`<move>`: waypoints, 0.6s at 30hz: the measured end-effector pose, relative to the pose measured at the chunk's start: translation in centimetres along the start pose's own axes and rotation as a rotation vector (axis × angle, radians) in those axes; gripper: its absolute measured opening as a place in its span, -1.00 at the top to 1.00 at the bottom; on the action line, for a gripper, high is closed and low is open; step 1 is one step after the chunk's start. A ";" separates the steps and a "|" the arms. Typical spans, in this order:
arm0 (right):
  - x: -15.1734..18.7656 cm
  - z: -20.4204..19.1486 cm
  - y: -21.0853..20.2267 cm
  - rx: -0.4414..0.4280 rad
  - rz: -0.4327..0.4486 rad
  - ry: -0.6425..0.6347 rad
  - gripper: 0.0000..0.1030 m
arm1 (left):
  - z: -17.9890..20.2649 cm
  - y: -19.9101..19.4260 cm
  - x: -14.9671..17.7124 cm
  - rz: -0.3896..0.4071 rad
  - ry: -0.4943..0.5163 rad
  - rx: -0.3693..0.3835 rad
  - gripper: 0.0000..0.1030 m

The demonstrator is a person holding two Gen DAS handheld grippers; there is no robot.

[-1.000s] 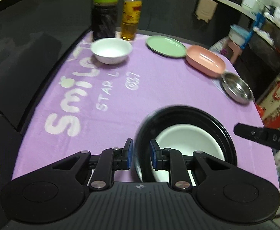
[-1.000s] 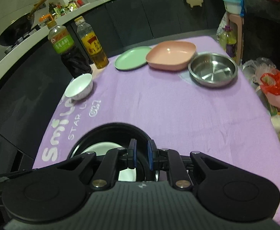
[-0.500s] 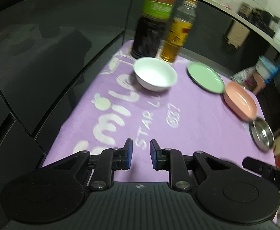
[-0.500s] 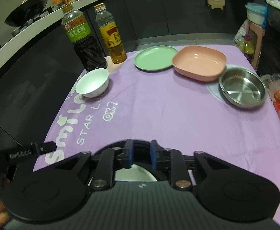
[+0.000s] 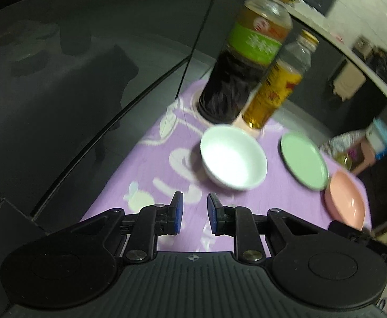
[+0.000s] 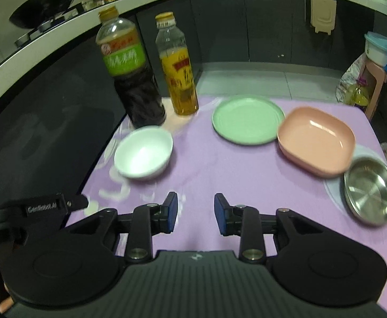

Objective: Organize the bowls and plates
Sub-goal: 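Move the left tool to the small white bowl and grasp its rim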

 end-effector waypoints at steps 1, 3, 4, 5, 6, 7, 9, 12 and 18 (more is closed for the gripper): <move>-0.5 -0.1 0.7 0.000 -0.005 0.001 0.36 | 0.1 0.3 -0.3 -0.001 -0.009 0.003 0.64; -1.2 -0.3 1.8 -0.011 -0.017 0.008 0.36 | 0.5 1.1 -0.9 -0.001 -0.012 0.007 0.64; -1.6 -0.4 2.5 -0.018 -0.024 0.013 0.36 | 0.7 1.5 -1.2 -0.004 -0.014 0.005 0.64; -1.9 -0.5 3.0 -0.024 -0.029 0.018 0.36 | 0.8 2.0 -1.4 -0.007 -0.020 0.005 0.64; -2.1 -0.5 3.6 -0.027 -0.033 0.023 0.36 | 0.9 2.4 -1.7 -0.007 -0.035 0.009 0.64; -2.4 -0.5 4.2 -0.028 -0.040 0.028 0.36 | 1.0 2.9 -2.0 -0.003 -0.053 0.018 0.64; -2.7 -0.5 5.4 -0.028 -0.053 0.035 0.36 | 1.2 3.9 -2.4 0.001 -0.077 0.022 0.64; -3.1 -0.5 7.1 -0.021 -0.071 0.041 0.36 | 1.5 5.5 -2.7 -0.005 -0.102 0.026 0.64; -3.4 -0.2 10.1 -0.028 -0.106 0.071 0.36 | 2.6 8.3 -2.6 -0.053 -0.090 0.008 0.64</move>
Point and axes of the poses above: each gripper's, at about its wrist camera, not at the fingertips, and y roughly the way its jaws point, z to its right, x to its underside, the point moved 4 cm from there along y, roughly the way its jaws point, and after that the axes turned 11 degrees about -x, right-handed, at the moved point
